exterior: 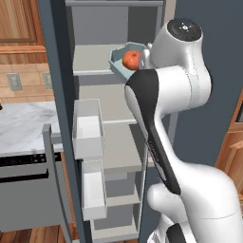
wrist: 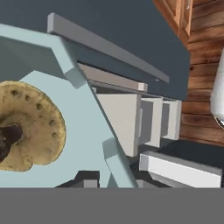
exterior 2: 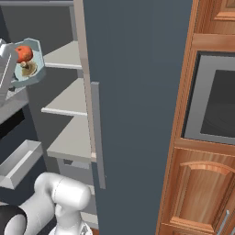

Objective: Take the squash and mushroom out of the freezer and place them in the tupperware container on the counter. Then put the tupperware containing the vegetables back in the freezer.

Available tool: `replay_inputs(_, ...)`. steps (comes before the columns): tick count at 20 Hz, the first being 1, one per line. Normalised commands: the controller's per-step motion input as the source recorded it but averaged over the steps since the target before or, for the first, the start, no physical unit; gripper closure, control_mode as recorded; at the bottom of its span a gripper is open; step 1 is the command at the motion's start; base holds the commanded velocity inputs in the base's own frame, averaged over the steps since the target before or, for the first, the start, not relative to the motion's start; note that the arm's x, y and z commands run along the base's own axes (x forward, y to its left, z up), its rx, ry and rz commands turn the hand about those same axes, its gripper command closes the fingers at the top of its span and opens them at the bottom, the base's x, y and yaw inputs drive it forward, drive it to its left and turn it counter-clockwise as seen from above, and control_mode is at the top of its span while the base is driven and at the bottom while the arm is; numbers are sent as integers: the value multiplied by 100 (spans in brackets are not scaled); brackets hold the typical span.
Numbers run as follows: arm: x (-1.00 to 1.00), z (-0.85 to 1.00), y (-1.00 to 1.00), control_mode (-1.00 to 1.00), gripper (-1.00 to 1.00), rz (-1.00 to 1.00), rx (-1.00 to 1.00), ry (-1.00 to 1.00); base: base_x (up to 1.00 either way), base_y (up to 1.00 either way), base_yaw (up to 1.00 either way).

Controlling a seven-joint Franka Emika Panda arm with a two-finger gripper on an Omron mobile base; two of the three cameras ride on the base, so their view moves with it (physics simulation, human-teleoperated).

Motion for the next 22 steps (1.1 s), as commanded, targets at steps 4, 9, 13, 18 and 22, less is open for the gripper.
replay_inputs(4,93,2,0,-100,100,0,22,0,0,0,0)
replay_inputs(9,82,0,0,-100,100,0,12,-3,0,0,0)
replay_inputs(13,86,0,0,-100,100,0,6,-5,0,0,0)
replay_inputs(18,74,0,6,-100,100,0,6,-2,0,0,0)
replay_inputs(22,47,0,24,-100,100,-6,3,-2,0,0,0)
